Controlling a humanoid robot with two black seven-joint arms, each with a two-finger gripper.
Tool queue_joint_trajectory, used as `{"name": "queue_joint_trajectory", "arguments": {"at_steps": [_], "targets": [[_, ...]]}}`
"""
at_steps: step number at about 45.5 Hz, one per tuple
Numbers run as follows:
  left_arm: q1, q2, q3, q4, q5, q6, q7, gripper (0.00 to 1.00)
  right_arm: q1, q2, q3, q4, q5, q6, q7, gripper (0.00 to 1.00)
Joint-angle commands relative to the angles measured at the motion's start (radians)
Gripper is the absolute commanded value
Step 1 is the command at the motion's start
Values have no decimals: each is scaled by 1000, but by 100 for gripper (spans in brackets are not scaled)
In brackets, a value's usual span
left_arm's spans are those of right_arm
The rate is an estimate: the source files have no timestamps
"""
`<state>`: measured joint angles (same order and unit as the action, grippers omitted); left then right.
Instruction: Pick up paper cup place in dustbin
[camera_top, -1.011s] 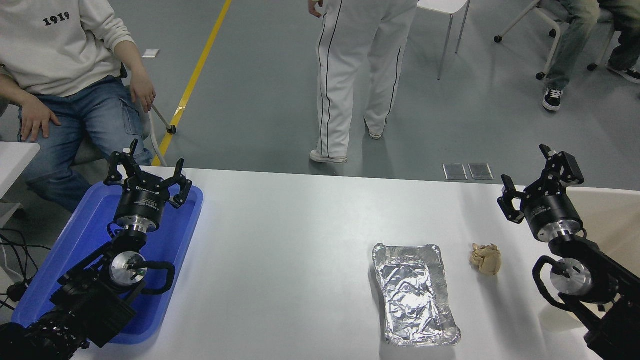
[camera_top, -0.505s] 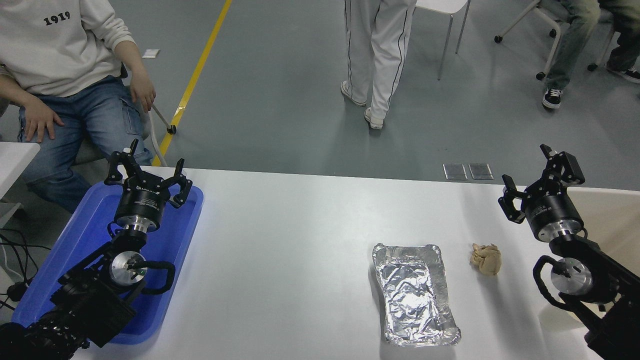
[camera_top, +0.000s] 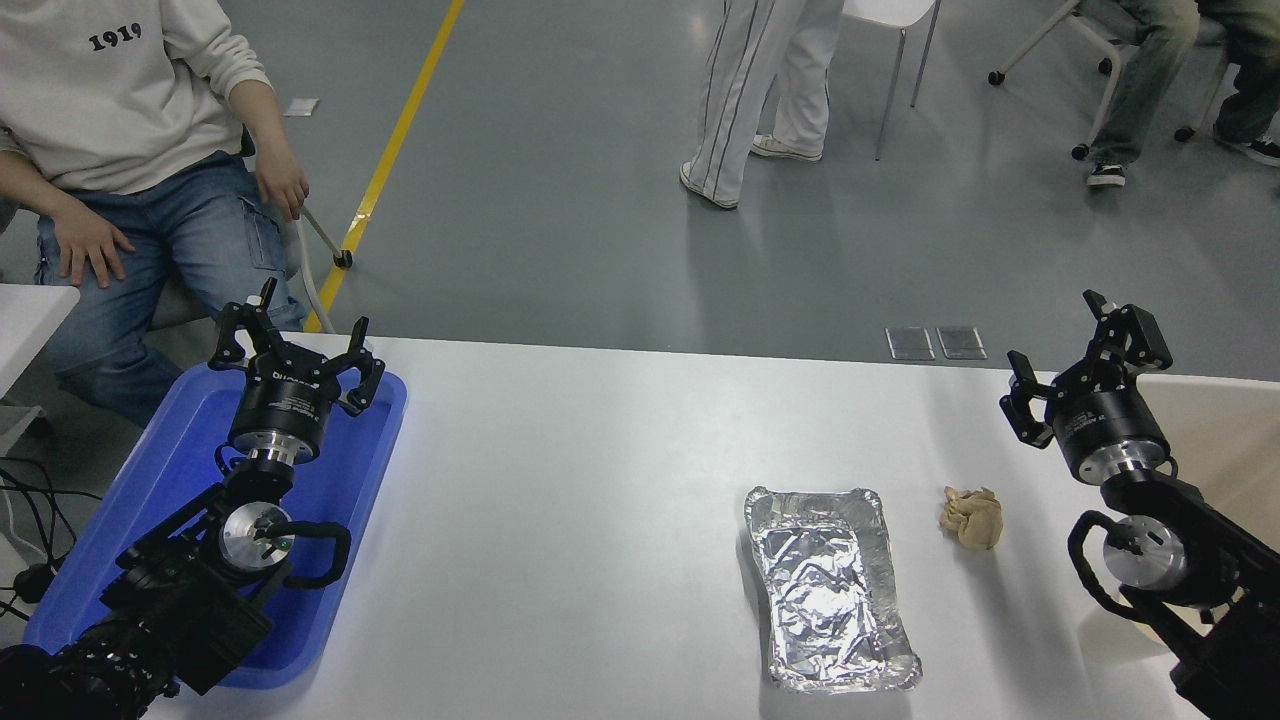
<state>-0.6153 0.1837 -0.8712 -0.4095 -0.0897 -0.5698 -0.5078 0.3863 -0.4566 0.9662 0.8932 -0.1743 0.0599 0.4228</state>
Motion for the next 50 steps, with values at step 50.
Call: {"name": "queue_joint_trajectory", "arguments": {"at_steps": [50], "targets": [[-1,-1,0,-2,1,-2,0,100,442,-330,-1003,-10,16,18,-1,100]]}}
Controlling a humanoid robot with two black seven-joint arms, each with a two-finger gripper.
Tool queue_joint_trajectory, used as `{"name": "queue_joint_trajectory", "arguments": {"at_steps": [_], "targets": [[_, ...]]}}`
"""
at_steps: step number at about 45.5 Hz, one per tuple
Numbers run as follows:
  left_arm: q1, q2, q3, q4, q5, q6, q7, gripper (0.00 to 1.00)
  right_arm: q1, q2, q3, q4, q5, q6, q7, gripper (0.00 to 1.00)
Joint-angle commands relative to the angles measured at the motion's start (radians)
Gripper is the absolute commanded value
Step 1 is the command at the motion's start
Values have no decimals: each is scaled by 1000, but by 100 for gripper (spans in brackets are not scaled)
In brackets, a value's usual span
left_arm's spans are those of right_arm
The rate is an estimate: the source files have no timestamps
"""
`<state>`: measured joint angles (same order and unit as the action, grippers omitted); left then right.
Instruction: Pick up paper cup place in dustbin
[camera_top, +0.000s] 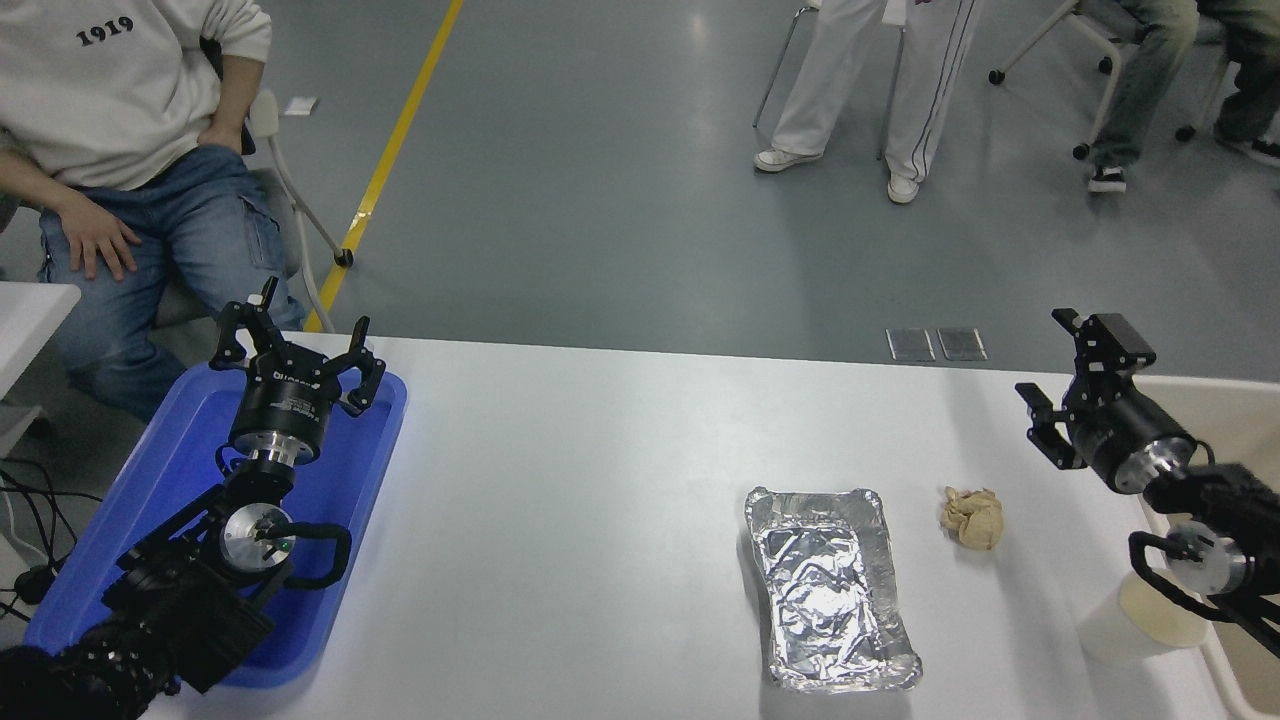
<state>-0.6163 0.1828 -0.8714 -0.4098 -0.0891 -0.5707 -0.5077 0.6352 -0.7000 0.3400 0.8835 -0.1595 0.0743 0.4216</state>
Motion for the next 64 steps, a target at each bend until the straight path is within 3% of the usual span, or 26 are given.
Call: {"name": "queue_joint_trajectory", "arguments": {"at_steps": [1,15,27,38,49,59,64], "targets": [[0,0,0,-1,0,-1,0,100,214,-90,-416,0,0,4,0,100],[0,0,0,-1,0,-1,0,100,526,-99,-956,12,1,19,0,100],[0,1,0,0,0,0,0,100,859,-43,-1412,48,-17,205,0,100],[1,0,0,0,0,0,0,100,1055,36,-1598,101,-26,401,-4,100],[1,1,0,0,0,0,0,100,1250,163,-1751,206,-190,545,-9,100],[1,1,0,0,0,0,0,100,1426,183,-1803,259,-311,705,-17,100],[1,1,0,0,-1,0,0,100,1459,209,-1802,272,-353,711,-46,100]]}}
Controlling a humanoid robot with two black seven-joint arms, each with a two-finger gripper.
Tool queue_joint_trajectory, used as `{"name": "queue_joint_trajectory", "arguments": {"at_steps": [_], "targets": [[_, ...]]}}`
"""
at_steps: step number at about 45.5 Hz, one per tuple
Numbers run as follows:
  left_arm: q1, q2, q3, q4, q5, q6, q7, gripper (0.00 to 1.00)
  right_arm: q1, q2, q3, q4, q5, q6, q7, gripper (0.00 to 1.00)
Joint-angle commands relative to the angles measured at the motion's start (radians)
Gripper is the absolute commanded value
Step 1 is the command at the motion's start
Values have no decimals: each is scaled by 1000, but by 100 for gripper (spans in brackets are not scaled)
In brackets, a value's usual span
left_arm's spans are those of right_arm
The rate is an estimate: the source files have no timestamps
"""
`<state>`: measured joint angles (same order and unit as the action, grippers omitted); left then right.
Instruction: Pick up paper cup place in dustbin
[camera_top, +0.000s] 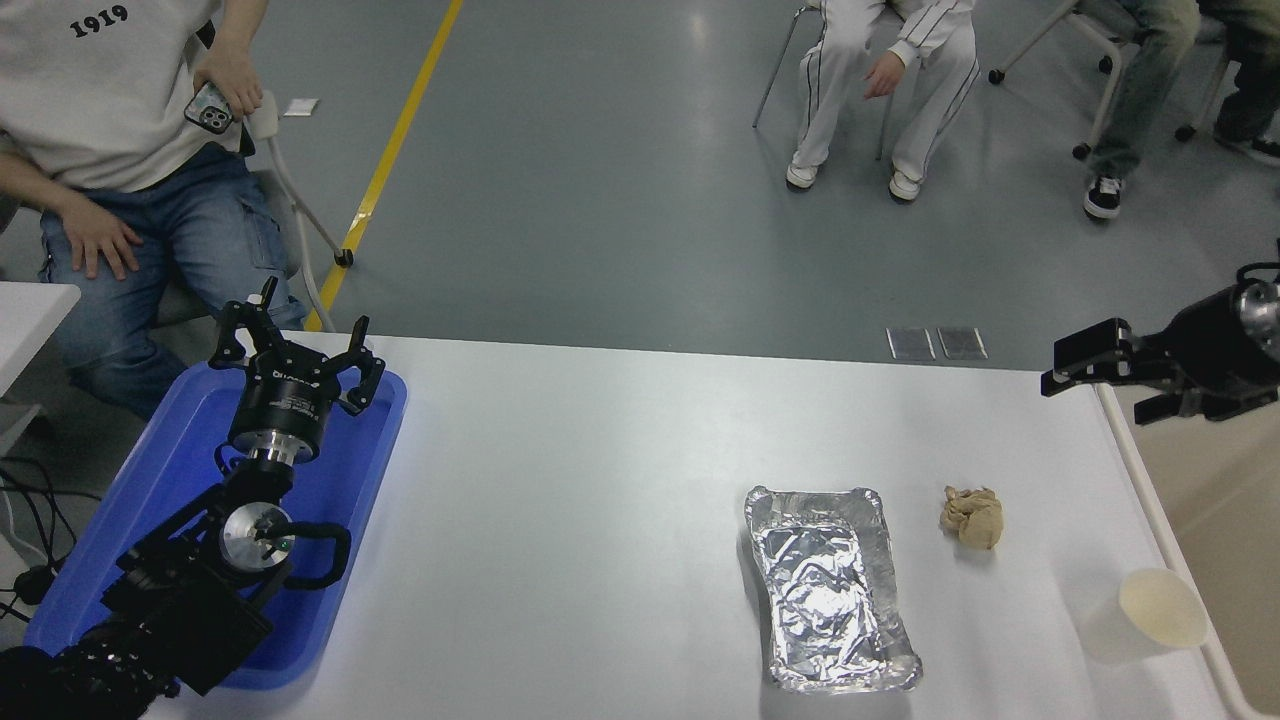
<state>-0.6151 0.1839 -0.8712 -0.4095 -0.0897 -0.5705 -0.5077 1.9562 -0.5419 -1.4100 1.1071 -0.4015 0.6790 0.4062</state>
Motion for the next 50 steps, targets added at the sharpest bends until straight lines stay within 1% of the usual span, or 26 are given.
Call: {"name": "queue_joint_trajectory", "arguments": {"at_steps": [1,6,14,33,39,50], "targets": [[0,0,0,0,-1,0,0,100,148,57,-52,56,-111,106,-38,100],[0,0,0,0,-1,0,0,100,222,83,-53,79,-112,106,-73,100],[0,0,0,0,-1,0,0,100,265,137,-53,88,-111,106,-75,100],[0,-1,0,0,1,0,0,100,251,142,-64,89,-112,106,-78,100],[0,0,0,0,1,-2,0,100,244,126,-89,88,-112,106,-78,100],[0,-1,0,0,1,0,0,100,187,37,-136,86,-112,106,-78,100]]}}
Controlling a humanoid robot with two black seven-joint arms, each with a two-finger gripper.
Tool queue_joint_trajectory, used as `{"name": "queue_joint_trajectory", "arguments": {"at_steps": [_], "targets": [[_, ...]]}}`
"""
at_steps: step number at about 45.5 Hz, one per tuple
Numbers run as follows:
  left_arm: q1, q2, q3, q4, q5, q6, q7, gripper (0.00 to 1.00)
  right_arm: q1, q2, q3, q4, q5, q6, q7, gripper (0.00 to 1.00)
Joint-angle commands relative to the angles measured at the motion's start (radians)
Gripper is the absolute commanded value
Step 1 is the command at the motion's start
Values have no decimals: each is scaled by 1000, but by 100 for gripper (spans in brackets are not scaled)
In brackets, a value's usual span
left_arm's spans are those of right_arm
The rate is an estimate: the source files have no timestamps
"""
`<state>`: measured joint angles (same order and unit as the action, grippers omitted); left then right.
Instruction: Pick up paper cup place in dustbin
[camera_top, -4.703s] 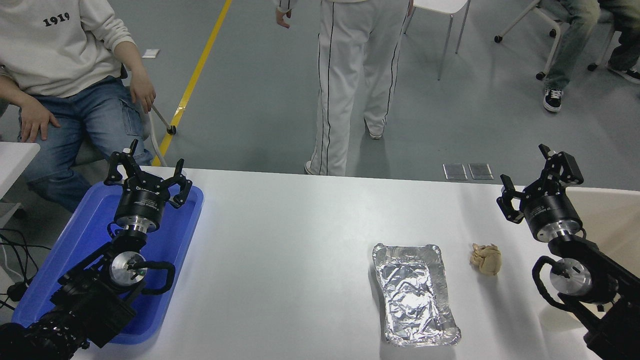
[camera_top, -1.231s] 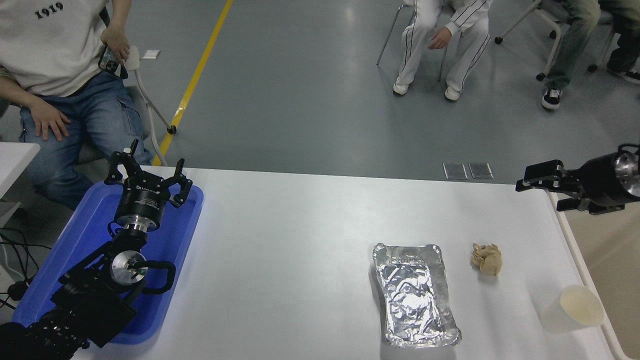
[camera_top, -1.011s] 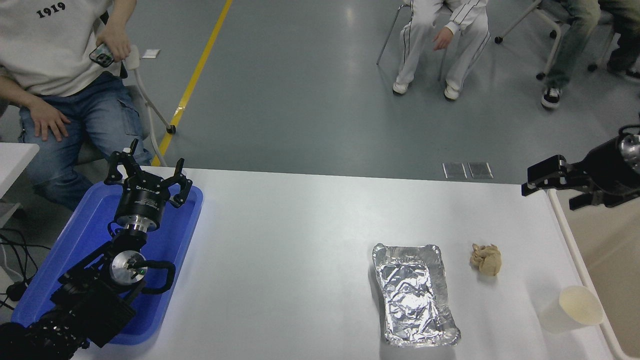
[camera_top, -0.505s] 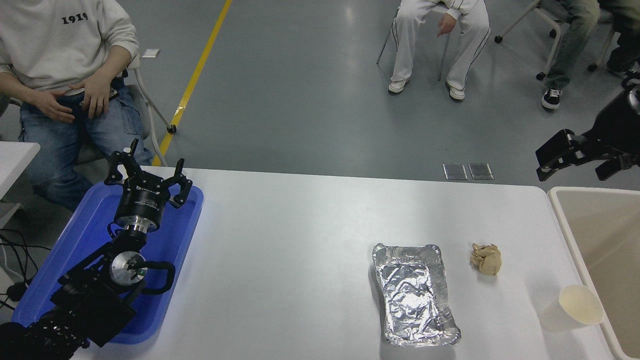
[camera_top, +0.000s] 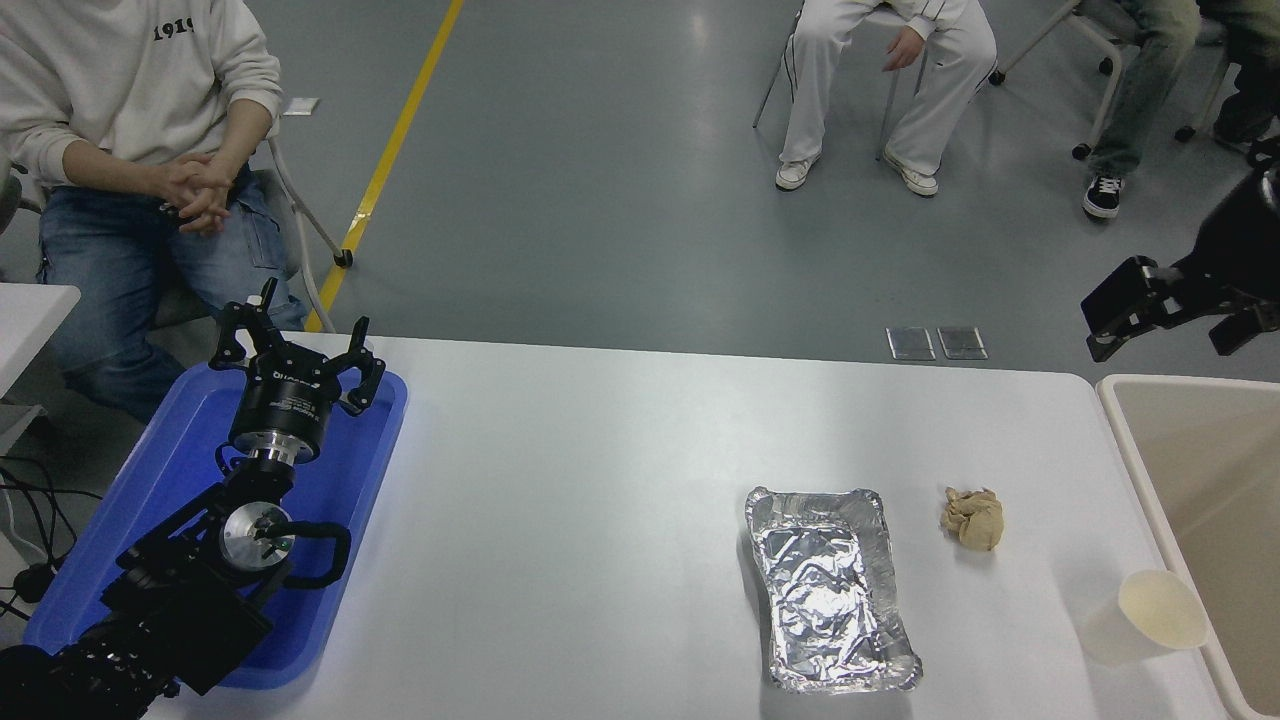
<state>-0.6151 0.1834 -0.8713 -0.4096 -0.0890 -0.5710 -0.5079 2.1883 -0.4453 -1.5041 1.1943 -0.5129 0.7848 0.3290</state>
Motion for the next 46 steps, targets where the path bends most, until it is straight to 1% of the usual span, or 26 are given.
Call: {"name": "queue_joint_trajectory", "arguments": {"at_steps": [1,11,19,35,46], "targets": [[0,1,0,0,0,0,-1,100,-54,-64,-50,-2,-1,1,-1,100],[0,1,0,0,0,0,-1,100,-77,-173,-151,-15,-4,1,-1,100],[2,1,0,0,0,0,-1,100,-97,-312,-149,-62,-6,1,-1,100],[0,1,0,0,0,0,-1,100,-176,-328,-150,-105,-9,1,-1,100],[0,1,0,0,0,0,-1,100,-341,-345,-32,-157,10,1,-1,100]]}}
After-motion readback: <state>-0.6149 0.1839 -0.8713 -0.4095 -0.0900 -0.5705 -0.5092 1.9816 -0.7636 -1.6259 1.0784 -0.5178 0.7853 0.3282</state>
